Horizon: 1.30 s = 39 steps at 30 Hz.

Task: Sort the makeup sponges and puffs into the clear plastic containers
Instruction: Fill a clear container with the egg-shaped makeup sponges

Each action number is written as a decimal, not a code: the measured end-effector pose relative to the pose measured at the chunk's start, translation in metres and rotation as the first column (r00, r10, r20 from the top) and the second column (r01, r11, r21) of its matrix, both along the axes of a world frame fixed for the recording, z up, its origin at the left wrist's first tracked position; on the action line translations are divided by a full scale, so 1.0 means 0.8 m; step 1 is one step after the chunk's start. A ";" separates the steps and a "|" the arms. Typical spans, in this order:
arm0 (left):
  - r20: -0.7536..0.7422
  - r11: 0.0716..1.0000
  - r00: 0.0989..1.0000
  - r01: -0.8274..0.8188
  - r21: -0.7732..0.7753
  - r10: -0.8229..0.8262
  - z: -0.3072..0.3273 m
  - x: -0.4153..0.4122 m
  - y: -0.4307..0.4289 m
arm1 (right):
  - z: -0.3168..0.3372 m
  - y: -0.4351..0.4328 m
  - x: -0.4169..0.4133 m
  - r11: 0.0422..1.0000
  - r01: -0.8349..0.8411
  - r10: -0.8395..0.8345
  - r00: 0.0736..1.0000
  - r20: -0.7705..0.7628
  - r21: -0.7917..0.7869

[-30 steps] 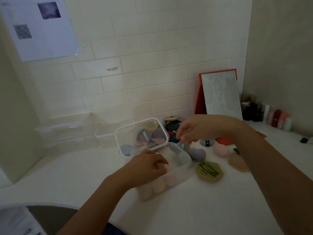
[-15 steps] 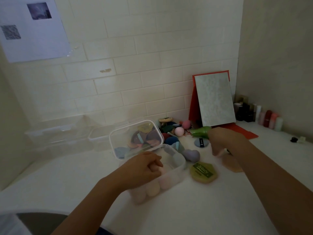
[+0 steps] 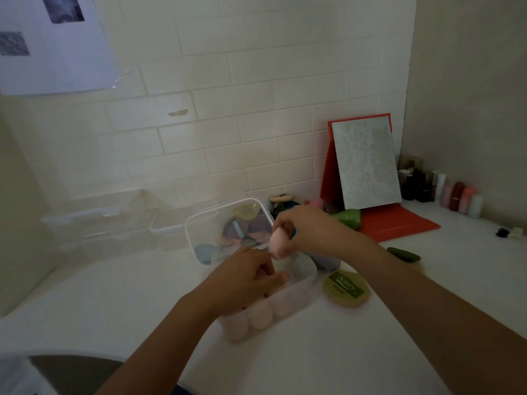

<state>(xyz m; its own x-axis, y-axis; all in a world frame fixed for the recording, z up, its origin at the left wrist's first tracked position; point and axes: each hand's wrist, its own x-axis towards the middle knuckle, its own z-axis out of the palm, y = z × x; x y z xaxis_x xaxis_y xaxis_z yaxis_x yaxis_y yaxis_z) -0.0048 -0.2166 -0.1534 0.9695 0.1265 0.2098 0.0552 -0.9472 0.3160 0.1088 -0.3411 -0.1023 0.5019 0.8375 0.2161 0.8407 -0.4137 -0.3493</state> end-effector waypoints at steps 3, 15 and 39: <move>-0.001 0.999 1.000 0.020 -0.027 -0.020 0.001 -0.002 -0.002 | -0.012 0.008 -0.002 0.992 0.003 0.007 0.997 0.075 -0.125; -0.113 0.984 0.994 -0.015 -0.179 -0.005 0.011 0.002 -0.007 | -0.040 0.025 -0.010 0.991 0.032 0.005 0.958 0.288 -0.127; -0.102 0.968 0.995 -0.010 -0.250 -0.016 0.009 0.000 0.002 | -0.049 0.035 0.140 0.945 0.328 -0.326 0.940 -0.103 0.006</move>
<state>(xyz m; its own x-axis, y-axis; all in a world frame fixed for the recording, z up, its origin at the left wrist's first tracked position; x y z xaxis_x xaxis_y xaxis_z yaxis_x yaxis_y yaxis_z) -0.0052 -0.2151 -0.1464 0.9847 0.1590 0.0718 0.0965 -0.8392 0.5352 0.2207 -0.3127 -0.1415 0.7671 0.6192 0.1679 0.6210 -0.6509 -0.4367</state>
